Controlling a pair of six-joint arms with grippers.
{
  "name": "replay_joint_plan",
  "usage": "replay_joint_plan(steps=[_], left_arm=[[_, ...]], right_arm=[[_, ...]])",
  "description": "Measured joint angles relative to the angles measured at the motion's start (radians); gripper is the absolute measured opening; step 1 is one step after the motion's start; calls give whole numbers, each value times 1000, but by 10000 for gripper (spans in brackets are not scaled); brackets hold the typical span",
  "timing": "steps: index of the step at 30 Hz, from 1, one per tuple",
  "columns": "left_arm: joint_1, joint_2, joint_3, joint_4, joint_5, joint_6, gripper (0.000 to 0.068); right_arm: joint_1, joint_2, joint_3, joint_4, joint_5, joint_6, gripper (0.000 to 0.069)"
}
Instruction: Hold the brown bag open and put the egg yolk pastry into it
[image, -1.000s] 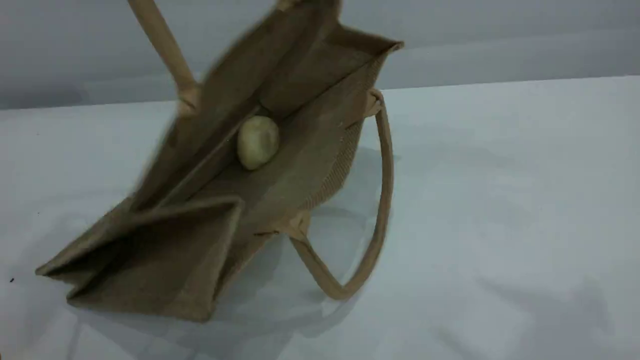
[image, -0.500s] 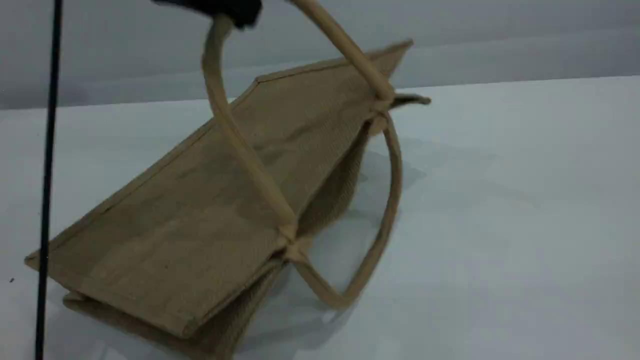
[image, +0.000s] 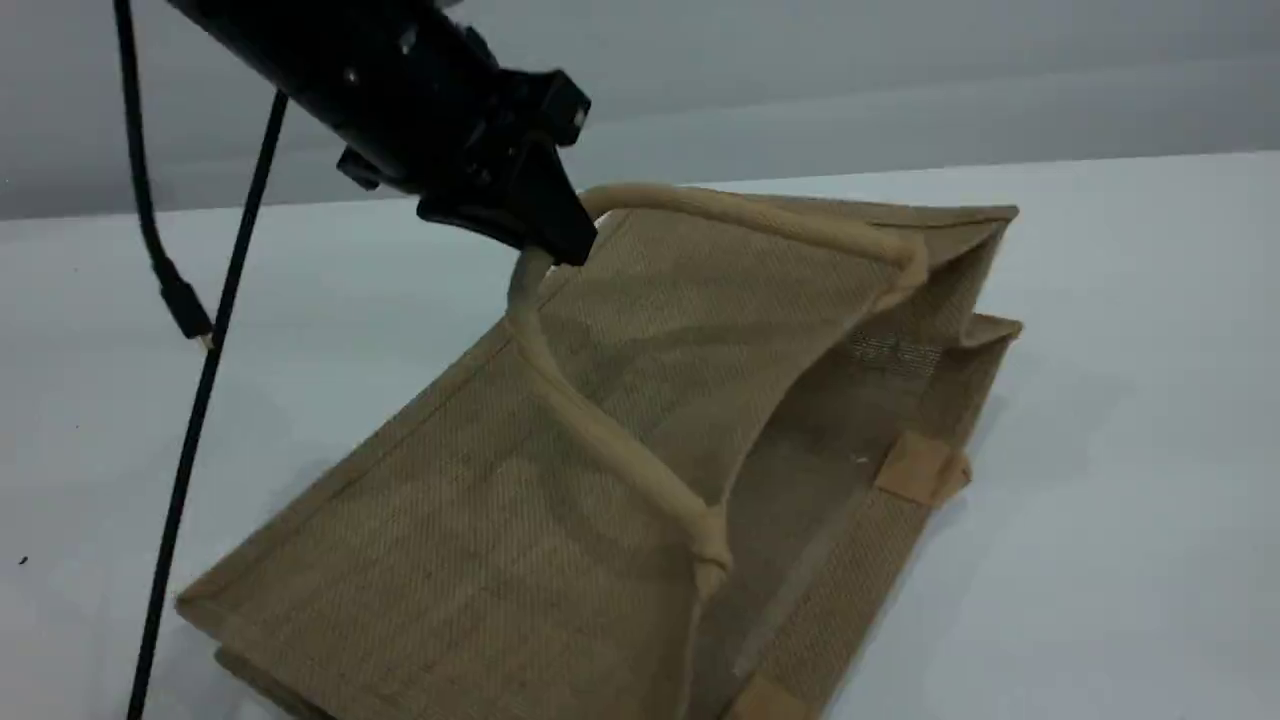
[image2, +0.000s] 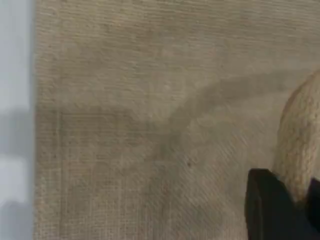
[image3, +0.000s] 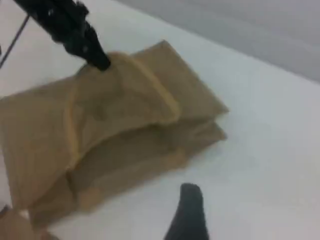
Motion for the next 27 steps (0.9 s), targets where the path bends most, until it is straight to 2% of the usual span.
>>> replay_joint_plan(steps=[3,5,10,14,18,27], left_arm=[[0,18,-1,-3,-7,8,118],[0,25,-1,-5,7,26,165],[0,25,-3,-61,78,72,380],[0,20,-4,-138,157,129,496],[0,-25,-5,-153,184,163,514],[1,-203,-11,-102,192,159,511]], right_arm=[[0,0,0,0,7,15,531],[0,1,0,0,0,16,531],[0,1,0,-9,-5,25,531],[0,1,0,-21,7,39,531],[0,1,1,-32,82,39,531],[0,-128,85,41,77,65,527]])
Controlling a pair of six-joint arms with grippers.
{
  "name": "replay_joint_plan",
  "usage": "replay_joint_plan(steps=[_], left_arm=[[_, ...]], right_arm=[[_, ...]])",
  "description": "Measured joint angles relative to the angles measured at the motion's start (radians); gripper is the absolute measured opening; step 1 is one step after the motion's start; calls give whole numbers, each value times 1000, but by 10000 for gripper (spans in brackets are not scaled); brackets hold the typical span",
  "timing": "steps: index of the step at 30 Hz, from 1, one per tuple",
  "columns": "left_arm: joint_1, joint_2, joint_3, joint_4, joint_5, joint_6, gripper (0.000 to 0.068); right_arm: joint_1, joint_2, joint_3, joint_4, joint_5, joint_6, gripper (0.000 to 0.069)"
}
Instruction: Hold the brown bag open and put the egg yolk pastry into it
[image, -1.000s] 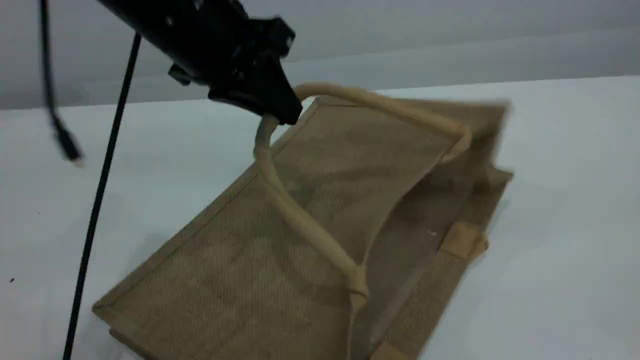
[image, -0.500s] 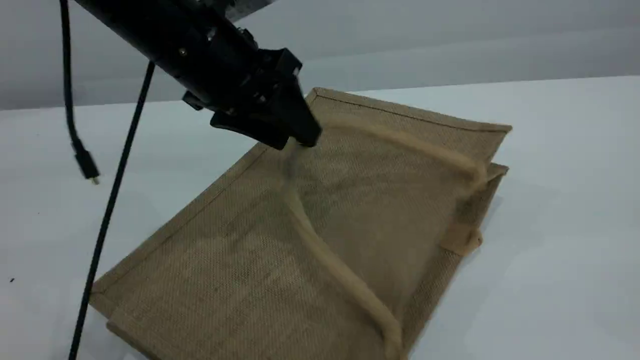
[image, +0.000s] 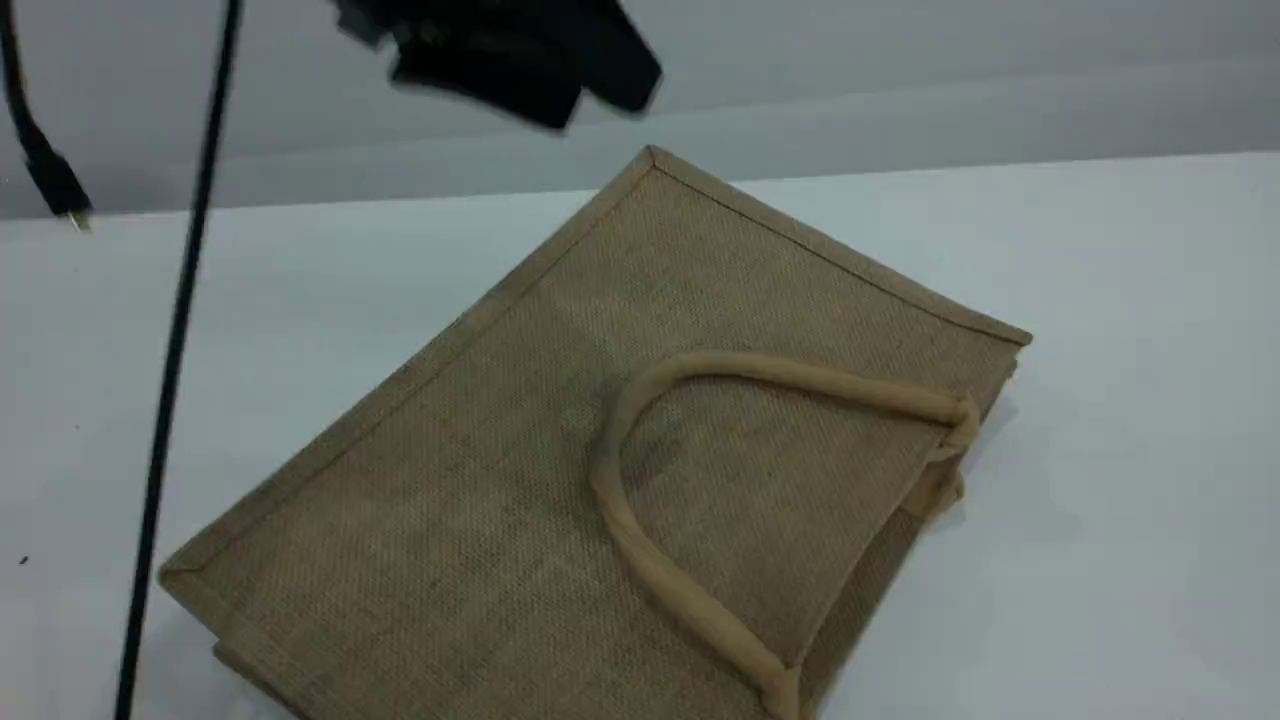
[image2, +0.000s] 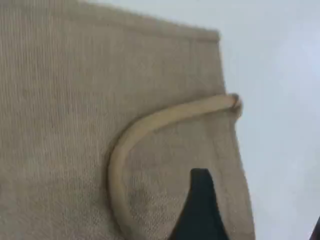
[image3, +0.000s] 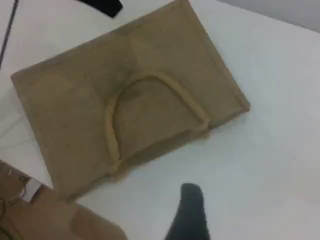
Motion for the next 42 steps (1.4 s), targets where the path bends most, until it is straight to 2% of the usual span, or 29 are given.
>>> replay_joint_plan(steps=[6,9,16,23,25,27,30,33,37,39,42], left_arm=[[0,-137,0,8,40,-5,511],[0,-196,0,30,73,-19,511],[0,-321,0,197,165,-185,511],[-18,-442,10,357,256,-352,509],[-50,-476,28,416,283,-415,498],[-105,-509,54,479,278,-479,480],[-206,-556,114,593,268,-599,460],[-317,-589,174,739,265,-744,457],[-449,-614,244,916,325,-938,457],[-497,-634,268,988,366,-1017,457],[-532,-677,278,1045,396,-1066,457]], right_arm=[[0,-147,167,-1,-12,0,527],[0,-222,265,-1,-97,5,526],[0,-328,428,-2,-152,6,524],[0,-328,427,-2,-160,4,524],[0,-328,427,-2,-160,4,524],[0,-328,427,-2,-159,4,524],[0,-328,427,-2,-159,4,524],[0,-328,427,-2,-156,4,524],[0,-328,427,-2,-156,4,523],[0,-328,427,-2,-156,2,523],[0,-328,427,-2,-156,-1,523]])
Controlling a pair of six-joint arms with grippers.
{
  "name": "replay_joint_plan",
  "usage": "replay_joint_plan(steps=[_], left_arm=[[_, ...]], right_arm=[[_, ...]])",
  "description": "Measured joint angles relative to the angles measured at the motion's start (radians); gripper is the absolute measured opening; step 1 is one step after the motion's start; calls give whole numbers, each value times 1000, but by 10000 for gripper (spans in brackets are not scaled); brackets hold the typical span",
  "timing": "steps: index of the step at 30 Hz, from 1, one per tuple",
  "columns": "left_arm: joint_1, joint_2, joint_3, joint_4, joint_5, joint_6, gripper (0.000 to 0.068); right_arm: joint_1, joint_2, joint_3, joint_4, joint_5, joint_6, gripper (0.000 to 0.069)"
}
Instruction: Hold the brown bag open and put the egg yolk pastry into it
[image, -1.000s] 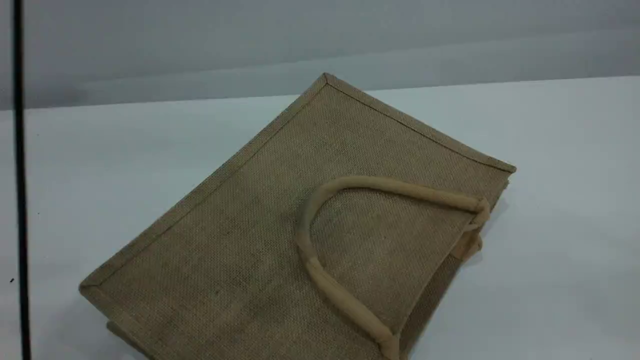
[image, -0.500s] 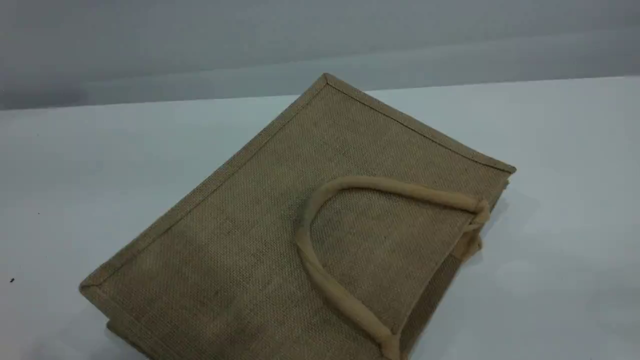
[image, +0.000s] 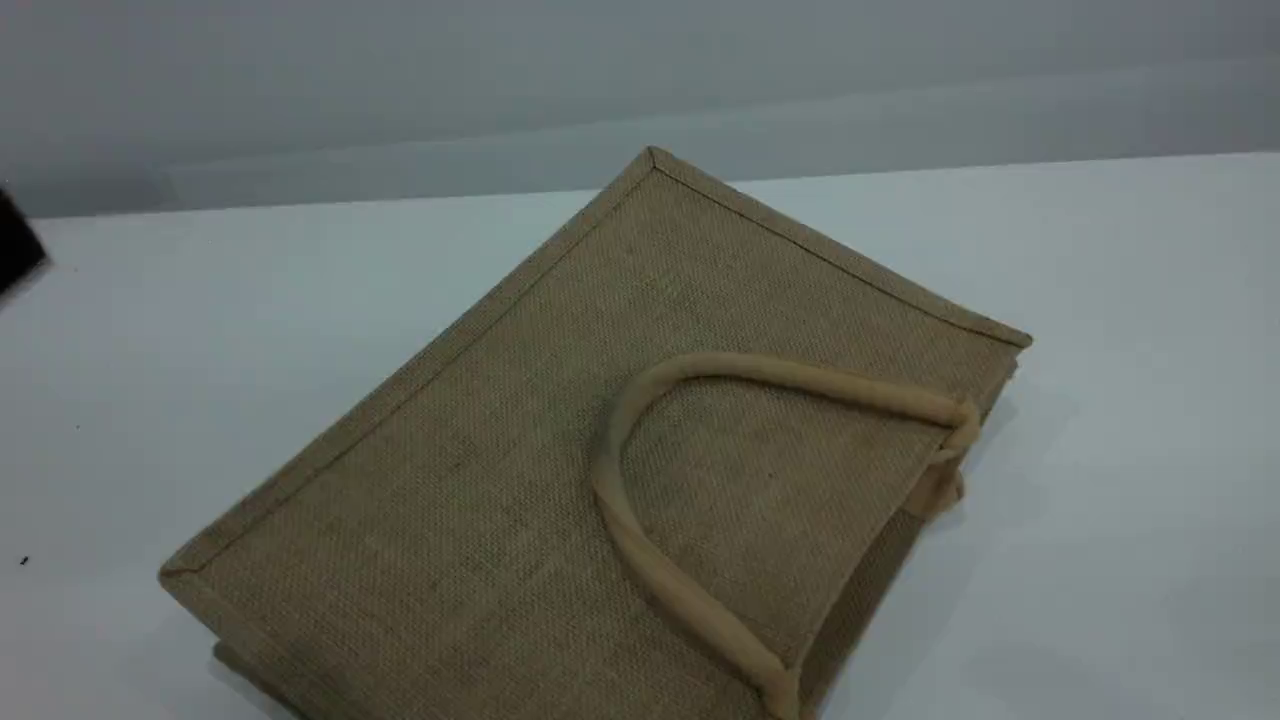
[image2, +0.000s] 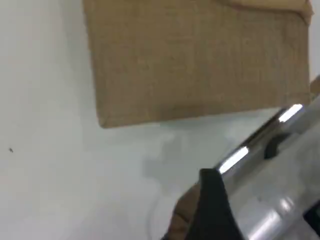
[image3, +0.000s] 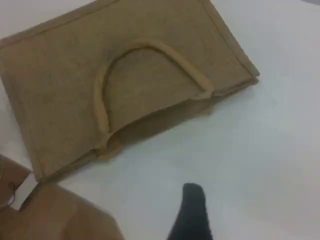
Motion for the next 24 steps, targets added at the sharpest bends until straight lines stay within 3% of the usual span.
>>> replay_joint_plan(steps=[10,19,24], left_arm=[[-1,-232,60,-60,-35,48,457],[-1,-491,331,-136,-133,56,457],[-1,-621,447,-135,-152,74,457]], right_arm=[[0,0,0,0,0,-2,523],[0,0,0,11,0,-2,523],[0,0,0,11,0,-2,523]])
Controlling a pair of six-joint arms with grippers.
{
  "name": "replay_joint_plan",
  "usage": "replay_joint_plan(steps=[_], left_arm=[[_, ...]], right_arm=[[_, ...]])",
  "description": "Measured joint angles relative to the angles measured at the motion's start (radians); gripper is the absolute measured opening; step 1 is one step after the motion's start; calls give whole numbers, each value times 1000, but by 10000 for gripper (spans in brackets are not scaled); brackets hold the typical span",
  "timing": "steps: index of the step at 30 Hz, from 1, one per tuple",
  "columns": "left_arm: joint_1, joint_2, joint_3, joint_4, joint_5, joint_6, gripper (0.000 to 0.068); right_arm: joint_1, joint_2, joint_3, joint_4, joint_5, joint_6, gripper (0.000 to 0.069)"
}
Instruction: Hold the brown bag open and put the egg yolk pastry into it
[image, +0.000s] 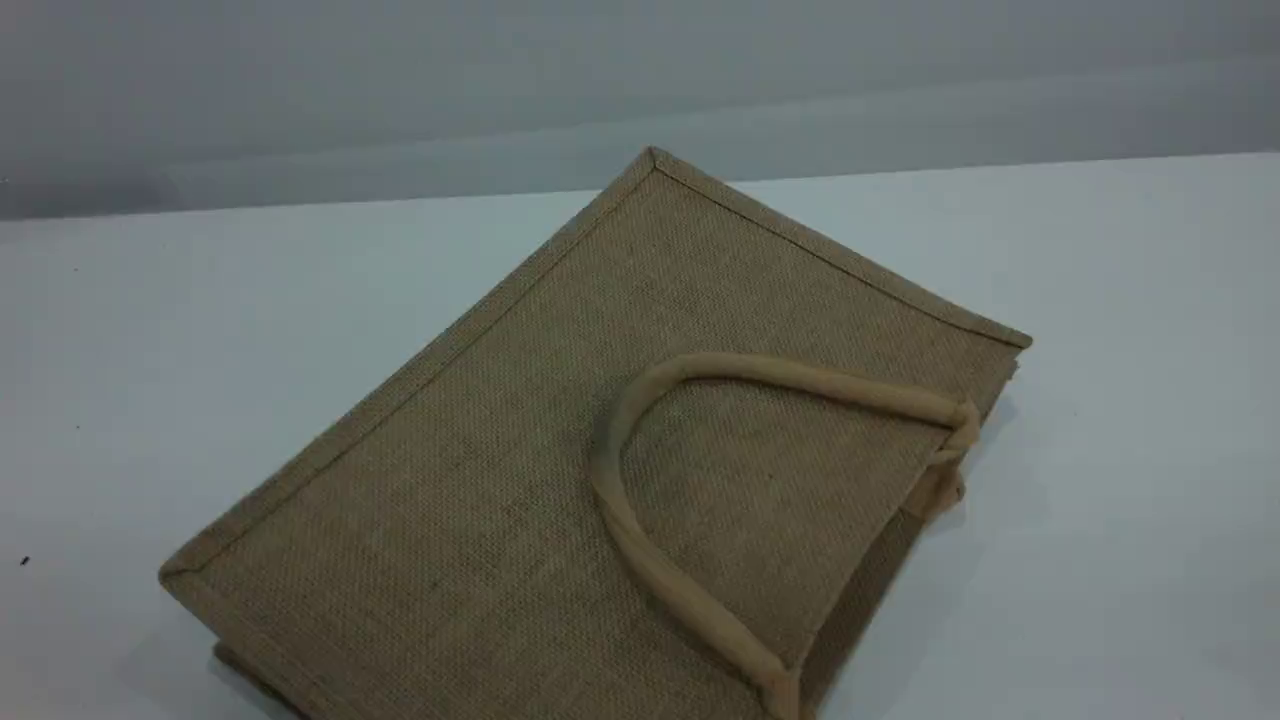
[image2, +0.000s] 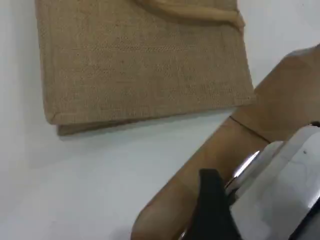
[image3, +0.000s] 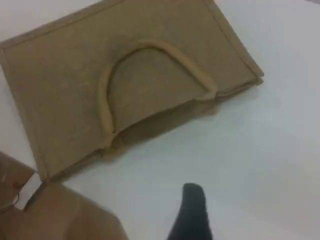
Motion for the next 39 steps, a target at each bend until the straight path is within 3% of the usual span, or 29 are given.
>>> replay_joint_plan(steps=[13,26,32,35,39], left_arm=[[0,-225,34,3,45,25,457],[0,-226,34,3,63,24,457],[1,-226,34,3,61,24,457],[42,-226,33,2,61,24,457],[172,-226,33,2,61,24,457]], right_arm=[[-9,-32,0,0,-1,0,523],[-343,-47,0,7,-1,0,523],[-361,-133,0,8,1,0,523],[-361,-133,0,8,1,0,523],[-361,-133,0,8,1,0,523]])
